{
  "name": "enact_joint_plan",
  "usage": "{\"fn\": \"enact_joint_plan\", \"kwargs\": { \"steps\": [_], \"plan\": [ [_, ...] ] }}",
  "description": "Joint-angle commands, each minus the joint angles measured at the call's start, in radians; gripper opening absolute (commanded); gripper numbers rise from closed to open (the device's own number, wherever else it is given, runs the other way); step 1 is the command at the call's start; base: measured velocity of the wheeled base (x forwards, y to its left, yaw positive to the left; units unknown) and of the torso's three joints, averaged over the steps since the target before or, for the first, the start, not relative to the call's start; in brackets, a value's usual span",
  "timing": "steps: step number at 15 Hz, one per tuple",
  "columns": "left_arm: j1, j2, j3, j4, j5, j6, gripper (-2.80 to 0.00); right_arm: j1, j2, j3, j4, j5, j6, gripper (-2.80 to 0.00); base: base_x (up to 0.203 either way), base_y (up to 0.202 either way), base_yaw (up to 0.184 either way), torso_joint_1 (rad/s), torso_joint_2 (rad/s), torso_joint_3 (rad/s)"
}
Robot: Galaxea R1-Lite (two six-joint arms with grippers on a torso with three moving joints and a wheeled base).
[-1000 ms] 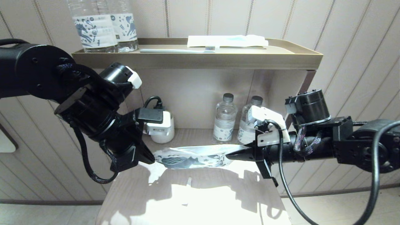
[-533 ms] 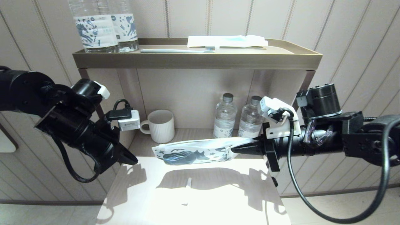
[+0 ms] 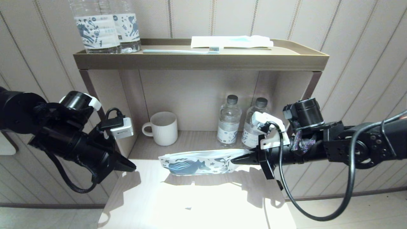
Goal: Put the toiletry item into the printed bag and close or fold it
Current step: Hand it to the other hand
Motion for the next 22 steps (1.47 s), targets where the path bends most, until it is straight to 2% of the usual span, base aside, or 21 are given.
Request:
{"fn": "enact_joint_plan", "kwargs": {
  "steps": [1,3,7,9,12,14,15,17,19,22],
  "plan": [
    [-0.006,-0.016,0.013,0.002,-0.026,-0.016,-2.80,0.002,-0.013,0.004,-0.001,0.005,-0.003,-2.80,0.000,0.000,0.000,0.000,0.00,0.000],
    [-0.026,-0.039,0.018,0.003,-0.077,-0.091,-2.80,0.001,-0.027,0.006,0.000,0.005,-0.002,-2.80,0.000,0.000,0.000,0.000,0.00,0.000],
    [-0.158,-0.113,0.081,-0.008,-0.085,-0.233,-2.80,0.004,-0.046,0.012,0.004,0.007,0.001,-2.80,0.000,0.000,0.000,0.000,0.00,0.000],
    [-0.176,-0.152,0.178,-0.081,-0.096,-0.246,-2.80,0.004,-0.060,0.013,0.008,0.007,0.004,-2.80,0.000,0.000,0.000,0.000,0.00,0.000],
    [-0.159,-0.202,0.307,-0.308,-0.145,-0.252,-2.80,0.002,-0.076,0.014,0.011,0.007,0.020,-2.80,0.000,0.000,0.000,0.000,0.00,0.000],
    [-0.097,-0.204,0.309,-0.314,-0.157,-0.248,-2.80,0.011,-0.082,0.016,0.011,0.011,0.051,-2.80,0.000,0.000,0.000,0.000,0.00,0.000],
    [-0.067,-0.204,0.308,-0.316,-0.183,-0.244,0.00,0.013,-0.094,0.025,0.011,0.014,0.071,-2.80,0.000,0.000,0.000,0.000,0.00,0.000],
    [-0.041,-0.221,0.300,-0.319,-0.260,-0.237,0.00,0.036,-0.100,0.037,0.011,0.015,0.074,-2.80,0.000,0.000,0.000,0.000,0.00,0.000],
    [-0.030,-0.224,0.291,-0.320,-0.285,-0.242,0.00,0.055,-0.099,0.045,0.011,0.015,0.075,-2.80,0.000,0.000,0.000,0.000,0.00,0.000],
    [0.003,-0.226,0.292,-0.324,-0.359,-0.238,0.00,0.088,-0.100,0.061,0.013,0.036,0.078,-2.80,0.000,0.000,0.000,0.000,0.00,0.000]
  ]
}}
